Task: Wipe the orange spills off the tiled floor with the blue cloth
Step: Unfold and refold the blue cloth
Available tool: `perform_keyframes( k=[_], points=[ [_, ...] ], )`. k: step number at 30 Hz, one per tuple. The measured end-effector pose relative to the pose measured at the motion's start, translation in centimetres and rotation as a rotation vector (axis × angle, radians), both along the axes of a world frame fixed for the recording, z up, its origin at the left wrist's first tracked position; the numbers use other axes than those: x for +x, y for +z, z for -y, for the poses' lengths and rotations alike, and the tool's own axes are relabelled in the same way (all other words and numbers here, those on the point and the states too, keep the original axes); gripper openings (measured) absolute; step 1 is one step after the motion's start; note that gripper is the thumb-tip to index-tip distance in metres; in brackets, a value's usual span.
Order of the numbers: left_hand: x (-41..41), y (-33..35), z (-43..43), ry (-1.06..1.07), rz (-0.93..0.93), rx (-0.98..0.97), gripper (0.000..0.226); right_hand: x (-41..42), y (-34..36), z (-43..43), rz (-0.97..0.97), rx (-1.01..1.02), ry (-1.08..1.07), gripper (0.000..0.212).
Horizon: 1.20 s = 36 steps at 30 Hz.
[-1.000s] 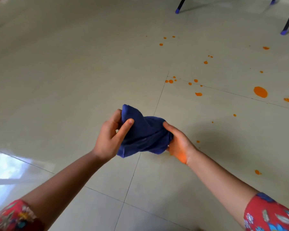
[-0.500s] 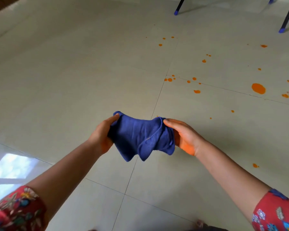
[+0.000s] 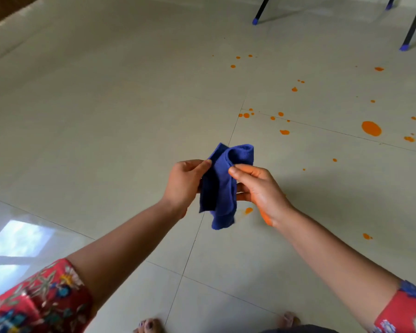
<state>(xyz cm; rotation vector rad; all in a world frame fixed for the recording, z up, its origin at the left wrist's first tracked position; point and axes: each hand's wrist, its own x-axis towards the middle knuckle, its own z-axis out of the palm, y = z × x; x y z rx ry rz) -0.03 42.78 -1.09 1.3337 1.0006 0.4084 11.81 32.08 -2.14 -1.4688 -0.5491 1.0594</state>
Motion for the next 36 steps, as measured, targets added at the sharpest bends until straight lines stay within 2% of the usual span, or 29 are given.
perform_keyframes(
  k=[3,6,7,8,10,11,12,13,15,16,18,20,23,25,26,28,29,30,31,33,35,36],
  points=[
    [-0.7,-1.9,-1.2,0.104,-0.096,0.067,0.029,1.6,0.2,0.7,0.029,0.019,-0.138,0.023],
    [-2.7,-3.9,-4.0,0.209,-0.223,0.147,0.025,3.3,0.6,0.7,0.075,0.024,-0.148,0.019],
    [-3.6,-5.0,-5.3,0.134,-0.333,0.182,0.021,3.7,0.7,0.5,0.055,0.041,-0.147,0.018],
    [-4.6,-6.0,-6.5,-0.028,-0.522,0.204,0.02,3.9,0.8,0.1,0.012,0.054,-0.142,0.019],
    [-6.4,-7.6,-7.8,-0.436,-0.936,0.256,0.04,3.9,0.7,-0.8,-0.065,0.055,-0.041,0.017],
    [-6.8,-8.1,-8.1,-0.548,-1.003,0.305,0.051,3.8,0.6,-1.3,-0.072,0.025,0.054,0.017],
    [-6.7,-8.2,-8.1,-0.584,-0.939,0.351,0.06,3.5,0.4,-1.8,-0.076,-0.018,0.172,0.017],
    [-6.4,-7.6,-8.0,-0.577,-0.766,0.336,0.067,3.1,0.0,-2.4,-0.079,-0.068,0.285,0.016],
    [-4.8,-6.1,-7.5,-0.55,-0.375,0.106,0.079,2.2,-0.1,-3.2,-0.119,-0.148,0.442,0.015],
    [-4.3,-5.4,-7.3,-0.585,-0.264,0.003,0.083,1.8,0.0,-3.6,-0.148,-0.164,0.493,0.016],
    [-3.9,-4.9,-7.2,-0.714,-0.18,-0.046,0.076,1.5,0.6,-4.3,-0.229,-0.115,0.544,0.02],
    [-3.7,-4.9,-7.6,-0.722,-0.139,-0.046,0.045,2.1,1.1,-4.4,-0.357,-0.032,0.396,0.026],
    [-4.2,-4.4,-7.7,-0.529,0.0,-0.071,0.01,2.7,-1.5,-3.3,-0.721,0.074,0.036,0.037],
    [-4.6,-4.3,-7.7,-0.408,0.0,-0.097,0.014,1.7,-4.4,-2.4,-0.854,0.006,-0.055,0.035],
    [-4.8,-4.4,-7.8,-0.377,-0.051,-0.117,0.019,0.8,-5.2,-2.1,-0.869,-0.066,-0.01,0.043],
    [-5.4,-5.0,-7.9,-0.309,-0.185,-0.192,0.026,0.0,-6.4,-1.7,-0.819,-0.21,0.098,0.069],
    [-5.7,-5.6,-8.2,-0.266,-0.241,-0.233,0.026,0.1,-6.3,-1.8,-0.786,-0.254,0.138,0.073],
    [-6.3,-5.7,-8.0,-0.234,-0.274,-0.274,0.026,0.0,-5.9,-1.8,-0.73,-0.277,0.153,0.065],
    [-6.9,-5.9,-8.2,-0.231,-0.306,-0.262,0.028,0.0,-5.4,-2.0,-0.637,-0.278,0.152,0.047],
    [-7.9,-6.2,-8.9,-0.381,-0.478,-0.148,0.036,-0.2,-4.8,-2.4,-0.391,-0.275,0.137,0.018],
    [-8.0,-5.5,-8.2,-0.619,-0.704,0.032,0.035,-1.0,-4.7,-2.9,-0.122,-0.268,0.146,0.012],
    [-7.7,-5.5,-8.2,-0.599,-0.747,0.141,0.037,-1.7,-4.5,-3.0,-0.033,-0.234,0.169,0.011]
  ],
)
